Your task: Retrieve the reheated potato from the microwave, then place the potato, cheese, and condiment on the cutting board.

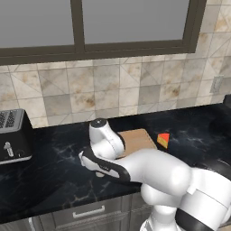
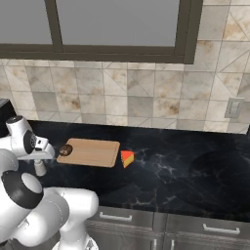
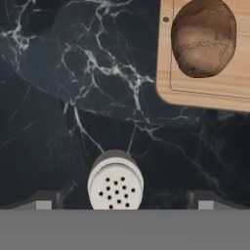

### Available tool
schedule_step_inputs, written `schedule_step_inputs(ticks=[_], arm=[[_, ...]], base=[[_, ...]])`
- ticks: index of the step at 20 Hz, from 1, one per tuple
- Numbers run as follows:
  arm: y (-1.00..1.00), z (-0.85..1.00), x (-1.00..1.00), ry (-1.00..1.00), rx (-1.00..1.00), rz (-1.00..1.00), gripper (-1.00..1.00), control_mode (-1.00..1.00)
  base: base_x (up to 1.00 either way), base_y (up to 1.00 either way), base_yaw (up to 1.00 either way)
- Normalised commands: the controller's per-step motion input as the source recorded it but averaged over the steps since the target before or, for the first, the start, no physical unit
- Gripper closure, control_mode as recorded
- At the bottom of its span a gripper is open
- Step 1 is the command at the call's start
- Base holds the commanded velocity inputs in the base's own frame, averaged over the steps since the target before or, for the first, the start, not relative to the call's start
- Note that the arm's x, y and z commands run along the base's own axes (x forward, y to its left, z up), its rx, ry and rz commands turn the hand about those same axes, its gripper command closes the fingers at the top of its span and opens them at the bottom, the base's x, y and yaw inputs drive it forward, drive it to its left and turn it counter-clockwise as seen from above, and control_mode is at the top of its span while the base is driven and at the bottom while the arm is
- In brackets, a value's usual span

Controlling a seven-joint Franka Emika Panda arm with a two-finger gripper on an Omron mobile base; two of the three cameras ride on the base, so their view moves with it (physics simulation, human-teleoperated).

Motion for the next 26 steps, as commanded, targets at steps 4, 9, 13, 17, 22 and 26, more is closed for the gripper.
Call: schedule_step_inputs(ticks=[4, 9, 13, 17, 22, 26], arm=[[0.03, -0.05, 0.06, 0.00, 0.00, 0.00, -1.00, -1.00], [0.10, -0.03, 0.04, 0.00, 0.01, 0.00, -1.00, -1.00], [0.13, -0.03, 0.00, 0.00, 0.01, 0.00, -1.00, -1.00], [0.03, -0.02, -0.06, 0.00, 0.00, 0.00, -1.00, -1.00], [0.00, -0.06, -0.01, 0.00, 0.00, 0.00, 1.00, -1.00], [-0.02, -0.12, 0.00, 0.00, 0.00, 0.00, 1.00, -1.00]], base=[[0.00, 0.00, 0.00], [0.00, 0.00, 0.00], [0.00, 0.00, 0.00], [0.00, 0.00, 0.00], [0.00, 0.00, 0.00], [0.00, 0.00, 0.00]])
